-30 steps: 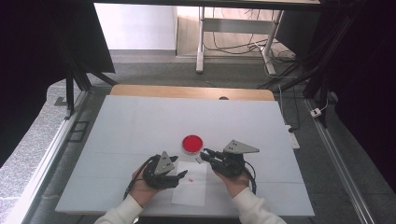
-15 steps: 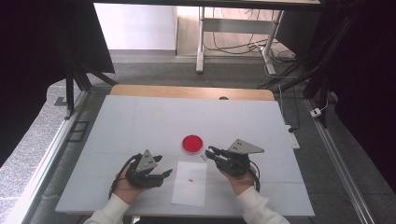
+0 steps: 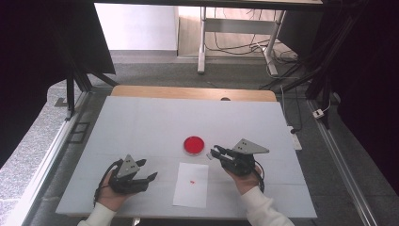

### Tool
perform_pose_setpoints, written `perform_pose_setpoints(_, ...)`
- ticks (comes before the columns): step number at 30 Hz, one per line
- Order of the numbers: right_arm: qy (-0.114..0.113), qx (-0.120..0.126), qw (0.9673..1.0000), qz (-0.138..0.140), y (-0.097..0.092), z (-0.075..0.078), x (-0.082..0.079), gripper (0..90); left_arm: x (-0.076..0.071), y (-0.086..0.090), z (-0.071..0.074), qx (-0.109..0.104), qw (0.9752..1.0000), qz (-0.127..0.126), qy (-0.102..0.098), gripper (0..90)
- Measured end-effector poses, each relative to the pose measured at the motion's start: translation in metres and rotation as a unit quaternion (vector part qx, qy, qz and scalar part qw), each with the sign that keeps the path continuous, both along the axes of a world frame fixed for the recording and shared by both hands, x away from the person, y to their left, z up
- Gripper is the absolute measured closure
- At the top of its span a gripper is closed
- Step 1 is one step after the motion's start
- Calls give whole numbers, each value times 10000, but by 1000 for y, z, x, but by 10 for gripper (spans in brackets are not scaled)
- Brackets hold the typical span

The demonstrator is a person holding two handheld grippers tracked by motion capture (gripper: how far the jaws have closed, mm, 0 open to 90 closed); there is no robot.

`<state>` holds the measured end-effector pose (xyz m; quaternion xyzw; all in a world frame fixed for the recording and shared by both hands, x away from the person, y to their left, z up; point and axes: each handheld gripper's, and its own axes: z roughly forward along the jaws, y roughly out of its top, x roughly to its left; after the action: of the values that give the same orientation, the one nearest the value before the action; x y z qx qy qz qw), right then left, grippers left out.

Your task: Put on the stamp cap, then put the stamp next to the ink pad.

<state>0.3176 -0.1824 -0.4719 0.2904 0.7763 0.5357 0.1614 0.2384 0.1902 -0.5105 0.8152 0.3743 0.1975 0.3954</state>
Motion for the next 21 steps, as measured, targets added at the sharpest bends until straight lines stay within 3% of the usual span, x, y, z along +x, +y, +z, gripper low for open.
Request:
perform_pose_setpoints(9, -19, -19, 10000, -79, -3, -1, 4, 752, -8, 15, -2, -54, 9999, 163, -9, 360)
perform_pose_setpoints(21, -93, -21, 9998, -151, -6, 1, 7, 753, -9, 17, -5, -30, 9998, 211, -11, 358)
